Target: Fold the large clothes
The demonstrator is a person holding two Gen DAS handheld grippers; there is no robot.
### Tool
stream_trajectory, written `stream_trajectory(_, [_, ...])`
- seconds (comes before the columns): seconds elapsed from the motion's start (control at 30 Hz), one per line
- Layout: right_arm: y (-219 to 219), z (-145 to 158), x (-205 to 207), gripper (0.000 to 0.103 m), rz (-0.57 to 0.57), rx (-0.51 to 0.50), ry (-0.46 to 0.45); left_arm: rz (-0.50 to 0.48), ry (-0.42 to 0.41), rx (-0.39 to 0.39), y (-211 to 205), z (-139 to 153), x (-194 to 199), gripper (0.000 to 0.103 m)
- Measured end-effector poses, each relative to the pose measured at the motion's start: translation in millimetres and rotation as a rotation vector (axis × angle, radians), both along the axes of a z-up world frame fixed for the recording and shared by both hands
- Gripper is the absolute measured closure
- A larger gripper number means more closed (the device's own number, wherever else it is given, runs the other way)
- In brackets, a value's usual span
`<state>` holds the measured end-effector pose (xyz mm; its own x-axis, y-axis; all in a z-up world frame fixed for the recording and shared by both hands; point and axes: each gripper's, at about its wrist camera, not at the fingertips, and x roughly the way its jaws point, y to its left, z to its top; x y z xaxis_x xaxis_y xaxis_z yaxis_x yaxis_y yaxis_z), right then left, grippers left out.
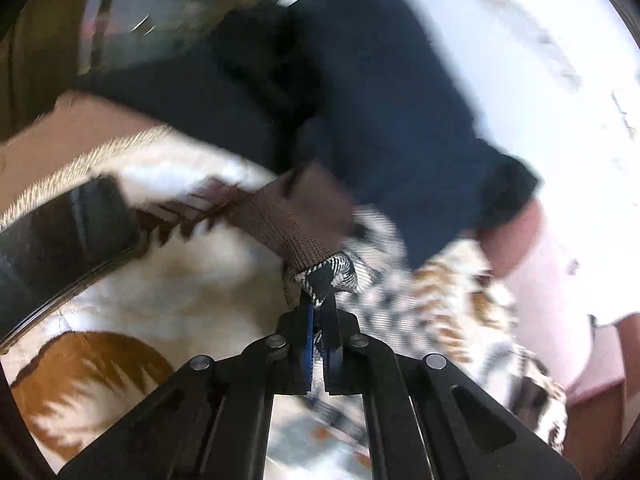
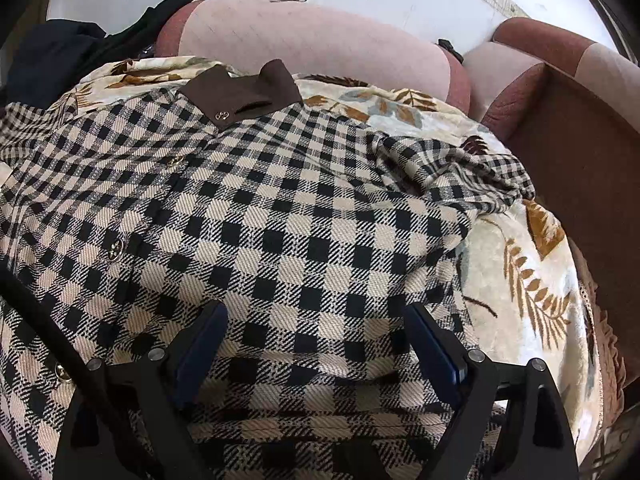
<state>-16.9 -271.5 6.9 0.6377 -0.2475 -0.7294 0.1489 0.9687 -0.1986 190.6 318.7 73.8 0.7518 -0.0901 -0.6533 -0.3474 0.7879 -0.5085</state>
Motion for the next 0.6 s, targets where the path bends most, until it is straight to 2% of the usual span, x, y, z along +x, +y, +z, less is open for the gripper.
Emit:
stream_trajectory(0.17, [-16,22,-13,0.010,-0.025,0.059,-0.073,-0.170,-0.102,0.003,-72,48,-26,0.101])
stream_trajectory(0.33, [-41,41,-24,0.010,-0.076,0.119,-0.132,-0.433,-0.130,-0.030,-208,73,-34,0.101])
stream_trajectory(0.47, [-67,44,-31,0.010,-0.125,0.165,-0.144,-0.627,-0.110,-0.007,-330,72,-43,0.101])
stream_trajectory(0.53, [-81,44,-36,0.010,-0.153,0.201,-0.147,-0.717,-0.074,-0.007,-392,61,-52,0.101])
stream_trajectory(0.6, [-97,43,-40,0.010,-0.185,0.250,-0.148,-0.769,-0.048,-0.001,-431,47,-57,0.101])
